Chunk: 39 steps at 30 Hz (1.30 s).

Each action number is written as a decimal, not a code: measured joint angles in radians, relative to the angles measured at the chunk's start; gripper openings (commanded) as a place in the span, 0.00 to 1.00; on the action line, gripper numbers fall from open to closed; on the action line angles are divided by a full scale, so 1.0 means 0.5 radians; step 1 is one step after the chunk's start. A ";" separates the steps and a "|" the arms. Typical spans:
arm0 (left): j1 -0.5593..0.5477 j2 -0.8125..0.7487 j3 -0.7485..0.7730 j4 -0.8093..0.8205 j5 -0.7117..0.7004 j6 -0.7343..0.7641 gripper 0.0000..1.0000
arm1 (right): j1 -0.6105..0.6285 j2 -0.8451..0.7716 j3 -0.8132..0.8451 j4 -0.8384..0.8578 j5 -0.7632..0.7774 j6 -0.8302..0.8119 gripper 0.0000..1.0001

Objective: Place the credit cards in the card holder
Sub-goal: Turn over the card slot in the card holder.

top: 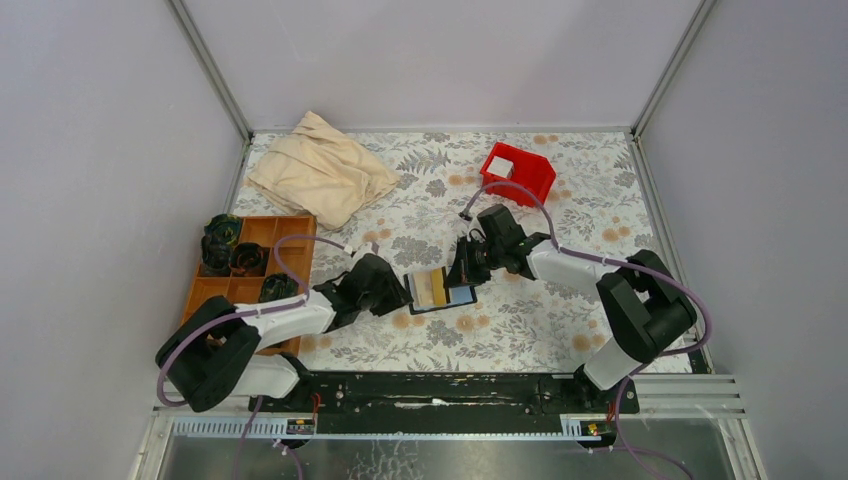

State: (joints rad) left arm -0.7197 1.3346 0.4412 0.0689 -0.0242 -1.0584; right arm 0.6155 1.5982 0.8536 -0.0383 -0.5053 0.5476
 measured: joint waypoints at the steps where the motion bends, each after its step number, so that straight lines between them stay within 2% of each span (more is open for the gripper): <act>1: 0.000 -0.021 0.000 -0.037 -0.008 0.000 0.41 | 0.000 0.005 0.000 0.000 0.000 0.000 0.00; 10: -0.003 -0.252 0.014 -0.481 -0.141 0.001 0.41 | -0.001 0.037 0.000 0.000 0.000 -0.005 0.00; 18: -0.005 -0.349 0.124 -0.526 -0.140 0.040 0.42 | -0.001 0.037 0.000 -0.003 0.007 -0.027 0.00; 26: -0.017 -0.134 0.269 -0.429 -0.072 0.119 0.43 | -0.014 -0.016 0.000 -0.023 0.032 -0.042 0.00; 39: -0.027 0.117 0.274 -0.391 -0.055 0.143 0.43 | -0.113 -0.056 0.000 -0.063 0.032 -0.074 0.00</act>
State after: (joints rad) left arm -0.7334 1.3933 0.5781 -0.1265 -0.0517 -0.9867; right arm 0.5591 1.5703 0.8536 -0.0696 -0.4892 0.5106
